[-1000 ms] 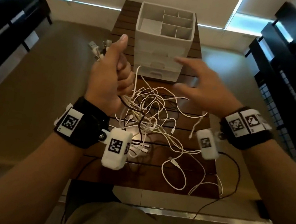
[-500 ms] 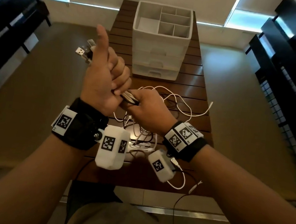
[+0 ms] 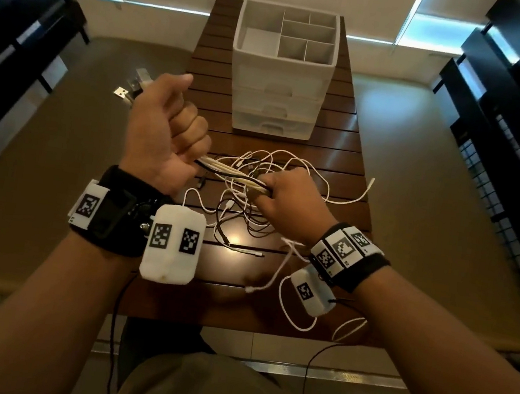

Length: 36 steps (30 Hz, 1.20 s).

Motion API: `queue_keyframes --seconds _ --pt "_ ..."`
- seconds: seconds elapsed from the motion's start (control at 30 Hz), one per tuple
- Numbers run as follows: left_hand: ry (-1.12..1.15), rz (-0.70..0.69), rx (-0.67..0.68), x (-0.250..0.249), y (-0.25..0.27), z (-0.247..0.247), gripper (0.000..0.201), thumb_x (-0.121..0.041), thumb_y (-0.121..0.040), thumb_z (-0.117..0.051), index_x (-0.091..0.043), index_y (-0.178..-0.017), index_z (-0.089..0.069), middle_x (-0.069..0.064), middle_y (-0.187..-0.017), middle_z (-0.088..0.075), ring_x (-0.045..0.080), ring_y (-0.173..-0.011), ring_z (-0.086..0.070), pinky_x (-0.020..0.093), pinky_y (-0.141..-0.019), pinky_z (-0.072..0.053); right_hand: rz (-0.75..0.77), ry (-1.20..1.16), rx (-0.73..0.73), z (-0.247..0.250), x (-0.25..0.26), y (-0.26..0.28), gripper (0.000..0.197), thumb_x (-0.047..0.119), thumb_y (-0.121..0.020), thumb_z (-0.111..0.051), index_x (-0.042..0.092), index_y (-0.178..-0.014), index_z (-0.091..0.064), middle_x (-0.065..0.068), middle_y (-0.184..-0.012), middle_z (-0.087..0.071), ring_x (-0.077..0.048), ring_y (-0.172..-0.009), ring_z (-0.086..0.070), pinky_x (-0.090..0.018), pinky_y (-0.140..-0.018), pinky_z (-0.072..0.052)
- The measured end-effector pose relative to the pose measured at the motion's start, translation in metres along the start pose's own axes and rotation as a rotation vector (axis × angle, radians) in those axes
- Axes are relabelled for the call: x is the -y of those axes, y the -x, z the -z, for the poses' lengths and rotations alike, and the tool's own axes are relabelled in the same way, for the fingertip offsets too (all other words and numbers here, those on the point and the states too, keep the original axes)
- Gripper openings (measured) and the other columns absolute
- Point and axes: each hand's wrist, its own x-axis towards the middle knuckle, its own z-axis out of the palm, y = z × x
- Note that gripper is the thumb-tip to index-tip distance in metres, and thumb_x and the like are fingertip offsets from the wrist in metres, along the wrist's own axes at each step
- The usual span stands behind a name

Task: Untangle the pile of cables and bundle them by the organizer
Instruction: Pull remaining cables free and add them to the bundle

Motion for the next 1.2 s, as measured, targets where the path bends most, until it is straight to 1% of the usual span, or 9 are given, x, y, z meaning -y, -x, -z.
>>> queue_keyframes --seconds 0.13,0.33,0.47,0.73,0.8,0.9,1.0,1.13,1.2 --pt "0.002 0.0 -0.007 -0.005 -0.002 0.009 0.059 -0.025 -0.101 -0.057 -0.024 -0.052 -0.024 -0.008 -0.045 -0.013 0.01 -0.038 -0.008 0.024 -0.035 -0.013 -0.094 0.169 -0.006 0.003 -0.03 0.018 0.027 0.038 -0.096 -0.063 0.02 -0.077 -0.068 0.008 -0.06 -0.055 -0.017 -0.06 -0.052 -0.037 -0.063 -0.052" --pt "-0.029 -0.033 -0.07 -0.01 -0.003 0.028 0.058 -0.026 -0.1 -0.059 -0.025 -0.054 -0.024 -0.007 -0.047 -0.013 0.011 -0.041 -0.008 0.024 -0.037 -0.014 -0.168 0.279 0.025 0.013 -0.052 0.032 0.018 0.032 -0.094 -0.066 0.021 -0.082 -0.073 0.006 -0.061 -0.053 -0.019 -0.06 -0.051 -0.033 -0.065 -0.049" --pt "-0.035 -0.059 -0.119 -0.036 -0.004 0.061 0.06 -0.028 -0.101 -0.057 -0.027 -0.061 -0.013 -0.006 -0.048 -0.009 0.012 -0.042 -0.006 0.025 -0.036 -0.013 -0.411 0.403 0.134 0.019 -0.092 0.059 0.024 0.032 -0.092 -0.058 0.014 -0.087 -0.073 -0.01 -0.086 -0.071 -0.035 -0.089 -0.066 -0.04 -0.075 -0.053" --pt "0.003 -0.009 -0.15 0.0 -0.008 0.061 0.061 -0.025 -0.102 -0.054 -0.026 -0.052 -0.019 -0.008 -0.045 -0.011 0.011 -0.038 -0.008 0.024 -0.033 -0.013 -0.522 0.476 0.202 0.011 -0.123 0.072 0.016 0.038 -0.089 -0.063 0.023 -0.09 -0.069 -0.009 -0.092 -0.071 -0.036 -0.092 -0.069 -0.041 -0.076 -0.056" --pt "0.034 -0.011 -0.156 0.008 -0.01 0.054 0.06 -0.024 -0.102 -0.054 -0.026 -0.052 -0.02 -0.008 -0.045 -0.011 0.011 -0.038 -0.008 0.023 -0.033 -0.012 -0.472 0.416 0.277 0.011 -0.126 0.071 0.036 0.053 -0.084 -0.071 0.024 -0.102 -0.062 -0.006 -0.105 -0.068 -0.032 -0.103 -0.066 -0.041 -0.082 -0.055" --pt "0.067 0.006 -0.152 0.022 -0.012 0.042 0.059 -0.022 -0.102 -0.054 -0.026 -0.054 -0.02 -0.008 -0.044 -0.013 0.01 -0.036 -0.008 0.022 -0.033 -0.011 -0.394 0.393 0.43 0.021 -0.106 0.059 0.104 0.071 -0.069 -0.08 0.019 -0.149 -0.04 -0.006 -0.145 -0.047 -0.029 -0.134 -0.046 -0.048 -0.109 -0.047" --pt "0.069 0.028 -0.137 0.034 -0.011 0.03 0.057 -0.021 -0.102 -0.056 -0.026 -0.055 -0.024 -0.008 -0.044 -0.015 0.01 -0.037 -0.01 0.023 -0.034 -0.012 -0.2 0.264 0.354 0.033 -0.062 0.04 0.121 0.071 -0.07 -0.08 0.022 -0.163 -0.02 -0.007 -0.159 -0.033 -0.027 -0.146 -0.032 -0.048 -0.12 -0.036" --pt "0.092 0.039 -0.076 0.044 -0.007 0.009 0.055 -0.021 -0.102 -0.057 -0.025 -0.057 -0.025 -0.008 -0.045 -0.016 0.01 -0.038 -0.01 0.025 -0.036 -0.012 0.027 -0.049 0.303 0.008 0.009 0.015 0.099 0.055 -0.079 -0.082 0.019 -0.157 -0.034 -0.005 -0.154 -0.043 -0.018 -0.14 -0.042 -0.034 -0.116 -0.039" --pt "0.104 0.04 -0.048 0.043 -0.004 0.001 0.055 -0.021 -0.102 -0.057 -0.024 -0.056 -0.027 -0.008 -0.045 -0.017 0.01 -0.038 -0.01 0.025 -0.035 -0.013 0.031 -0.156 0.173 -0.013 0.031 0.0 0.055 0.048 -0.084 -0.077 0.015 -0.126 -0.064 -0.004 -0.115 -0.067 -0.016 -0.104 -0.062 -0.03 -0.088 -0.05"
